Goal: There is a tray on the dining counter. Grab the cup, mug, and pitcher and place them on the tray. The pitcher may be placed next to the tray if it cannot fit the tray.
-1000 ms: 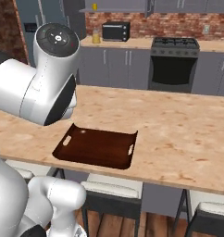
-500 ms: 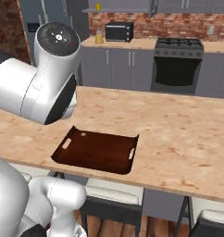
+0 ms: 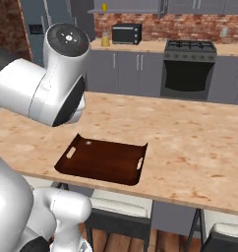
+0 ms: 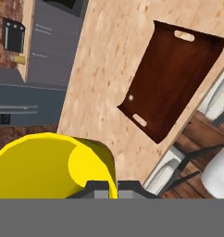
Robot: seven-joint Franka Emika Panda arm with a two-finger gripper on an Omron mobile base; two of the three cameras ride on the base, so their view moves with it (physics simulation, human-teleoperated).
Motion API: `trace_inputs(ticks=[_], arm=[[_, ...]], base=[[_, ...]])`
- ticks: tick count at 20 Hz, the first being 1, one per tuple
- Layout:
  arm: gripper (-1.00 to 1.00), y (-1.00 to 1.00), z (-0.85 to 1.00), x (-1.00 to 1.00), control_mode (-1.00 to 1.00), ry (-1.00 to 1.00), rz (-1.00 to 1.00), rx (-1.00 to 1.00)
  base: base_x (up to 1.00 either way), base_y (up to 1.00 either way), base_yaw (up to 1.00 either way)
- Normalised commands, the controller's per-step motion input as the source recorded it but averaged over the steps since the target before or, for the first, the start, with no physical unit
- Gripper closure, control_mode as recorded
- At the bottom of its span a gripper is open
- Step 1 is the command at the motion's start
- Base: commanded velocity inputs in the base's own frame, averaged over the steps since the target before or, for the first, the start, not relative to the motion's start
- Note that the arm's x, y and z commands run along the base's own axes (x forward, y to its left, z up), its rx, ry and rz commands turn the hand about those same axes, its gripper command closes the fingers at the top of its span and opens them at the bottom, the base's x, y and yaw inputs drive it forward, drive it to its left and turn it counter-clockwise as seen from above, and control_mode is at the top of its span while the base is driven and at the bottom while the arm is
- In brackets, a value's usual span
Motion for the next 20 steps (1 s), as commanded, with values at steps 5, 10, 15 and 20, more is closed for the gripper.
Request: trace_inputs(ticks=[5, 10, 15, 20], arm=[[1.00, 0.00, -0.48, 0.39, -1.00, 0.02, 0.02, 0.00], [1.00, 0.00, -0.59, 0.35, -1.00, 0.00, 0.02, 0.00], [1.00, 0.04, -0.52, 0.24, -1.00, 0.02, 0.02, -0.12], [1.00, 0.04, -0.30, 0.21, -1.00, 0.16, 0.05, -0.26]], base=[[0.00, 0.00, 0.00], [0.00, 0.00, 0.00], [0.00, 0.00, 0.00], [0.00, 0.00, 0.00]])
